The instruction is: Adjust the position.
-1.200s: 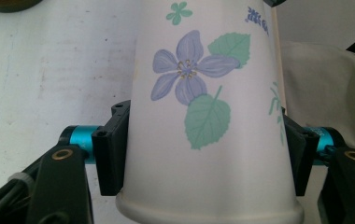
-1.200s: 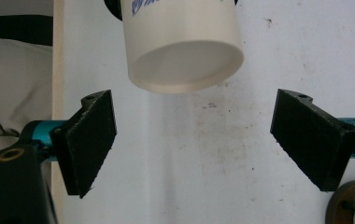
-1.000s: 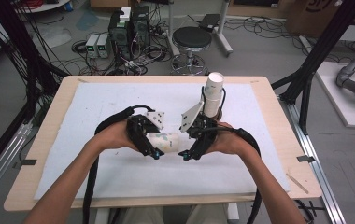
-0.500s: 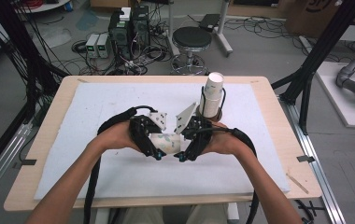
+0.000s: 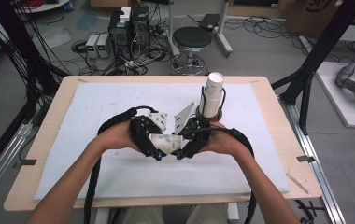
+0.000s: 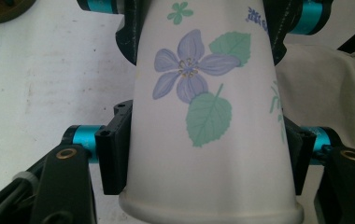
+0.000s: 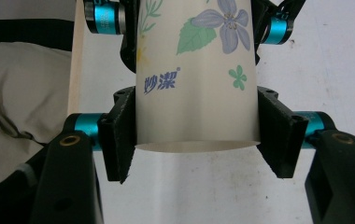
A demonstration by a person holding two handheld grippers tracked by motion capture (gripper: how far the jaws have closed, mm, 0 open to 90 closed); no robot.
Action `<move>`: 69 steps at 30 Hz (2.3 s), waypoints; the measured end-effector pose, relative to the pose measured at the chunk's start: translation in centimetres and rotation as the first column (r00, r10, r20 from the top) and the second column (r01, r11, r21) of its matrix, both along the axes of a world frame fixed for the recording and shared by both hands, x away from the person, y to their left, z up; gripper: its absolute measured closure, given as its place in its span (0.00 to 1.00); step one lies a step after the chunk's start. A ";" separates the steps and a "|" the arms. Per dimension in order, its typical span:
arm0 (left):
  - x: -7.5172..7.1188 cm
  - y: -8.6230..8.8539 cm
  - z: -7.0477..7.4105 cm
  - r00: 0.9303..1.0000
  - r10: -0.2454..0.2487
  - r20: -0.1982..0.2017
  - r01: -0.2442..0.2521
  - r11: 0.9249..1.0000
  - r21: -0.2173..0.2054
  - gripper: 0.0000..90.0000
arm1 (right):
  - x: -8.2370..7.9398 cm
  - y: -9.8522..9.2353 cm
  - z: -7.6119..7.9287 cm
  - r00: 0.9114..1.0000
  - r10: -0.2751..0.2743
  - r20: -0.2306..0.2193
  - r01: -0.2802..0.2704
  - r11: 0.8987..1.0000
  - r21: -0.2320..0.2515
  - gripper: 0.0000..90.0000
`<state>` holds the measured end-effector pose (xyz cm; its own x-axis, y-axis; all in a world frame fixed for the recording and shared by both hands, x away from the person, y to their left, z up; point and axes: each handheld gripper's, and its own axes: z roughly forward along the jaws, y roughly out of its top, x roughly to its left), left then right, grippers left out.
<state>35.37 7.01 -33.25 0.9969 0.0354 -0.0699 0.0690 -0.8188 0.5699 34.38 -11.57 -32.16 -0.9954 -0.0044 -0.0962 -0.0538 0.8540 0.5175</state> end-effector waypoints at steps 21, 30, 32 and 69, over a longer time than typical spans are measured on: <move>0.4 0.8 -0.3 1.000 0.025 -0.013 -0.026 0.995 -0.093 0.08 | 0.0 -0.3 0.1 1.000 -0.004 -0.003 0.004 1.000 0.002 0.42; 0.2 1.4 0.1 0.999 0.049 -0.021 -0.052 0.983 -0.178 0.08 | -0.1 -0.5 0.2 1.000 -0.012 -0.006 0.012 1.000 0.015 0.42; 0.1 1.7 0.4 0.998 0.058 -0.021 -0.062 0.973 -0.223 0.08 | -0.1 -0.7 0.2 1.000 -0.020 -0.008 0.020 1.000 0.022 0.42; -0.9 5.5 -0.7 0.983 0.164 -0.084 -0.182 0.805 -0.564 0.08 | -0.6 -4.9 -1.3 0.992 -0.105 -0.070 0.122 0.942 0.313 0.42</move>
<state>34.50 12.55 -33.90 0.9752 0.1518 -0.1610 0.2029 -0.3230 0.9244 33.74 -16.43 -33.46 -0.9910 0.1315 -0.0232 0.0677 0.6447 0.7614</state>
